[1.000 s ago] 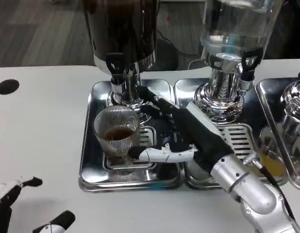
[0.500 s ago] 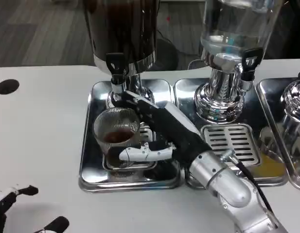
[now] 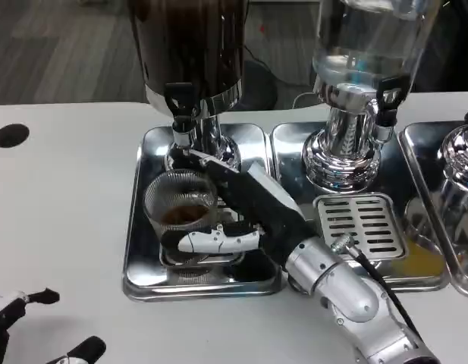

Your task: Grasp the cup under the faucet to collect the drink, then remove the cup.

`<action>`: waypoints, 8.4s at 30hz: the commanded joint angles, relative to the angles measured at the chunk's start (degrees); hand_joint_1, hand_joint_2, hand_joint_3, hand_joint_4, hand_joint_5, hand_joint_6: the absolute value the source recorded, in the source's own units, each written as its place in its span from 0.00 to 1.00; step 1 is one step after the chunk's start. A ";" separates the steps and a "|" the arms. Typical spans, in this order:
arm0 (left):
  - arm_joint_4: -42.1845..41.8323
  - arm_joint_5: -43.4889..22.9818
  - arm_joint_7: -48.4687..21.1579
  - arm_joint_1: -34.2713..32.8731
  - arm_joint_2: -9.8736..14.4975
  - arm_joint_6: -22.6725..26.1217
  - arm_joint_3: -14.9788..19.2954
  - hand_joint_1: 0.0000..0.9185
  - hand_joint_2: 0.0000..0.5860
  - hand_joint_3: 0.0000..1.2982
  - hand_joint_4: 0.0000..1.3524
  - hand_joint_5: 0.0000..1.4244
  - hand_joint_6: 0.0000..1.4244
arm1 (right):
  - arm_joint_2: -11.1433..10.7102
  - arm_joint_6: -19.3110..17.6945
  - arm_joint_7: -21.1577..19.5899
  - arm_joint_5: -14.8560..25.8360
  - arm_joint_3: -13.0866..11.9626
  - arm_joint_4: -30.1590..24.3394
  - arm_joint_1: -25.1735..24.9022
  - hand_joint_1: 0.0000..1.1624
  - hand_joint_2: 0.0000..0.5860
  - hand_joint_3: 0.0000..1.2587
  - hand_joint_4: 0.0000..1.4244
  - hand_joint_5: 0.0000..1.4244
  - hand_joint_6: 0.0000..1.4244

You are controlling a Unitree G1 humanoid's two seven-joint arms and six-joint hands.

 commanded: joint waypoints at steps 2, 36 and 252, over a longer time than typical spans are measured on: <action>0.30 -0.08 -0.57 0.74 0.51 0.45 0.65 0.01 0.14 0.32 0.23 0.26 0.12 | 0.73 -2.47 -2.49 -0.64 -0.54 2.20 -1.60 0.74 0.13 0.11 0.12 0.18 0.11; -1.50 -2.07 -1.17 2.42 0.14 -0.84 3.08 0.01 0.14 0.33 0.24 0.28 0.13 | 1.49 -4.63 -8.62 -2.83 -0.85 6.20 -1.33 0.80 0.23 0.38 0.33 0.38 0.32; 2.59 3.34 0.32 -6.48 2.28 1.23 -4.31 0.00 0.12 0.03 0.00 0.02 0.00 | -29.23 8.58 -25.51 -28.28 -15.65 -41.07 40.36 0.24 0.93 0.08 0.00 0.00 0.00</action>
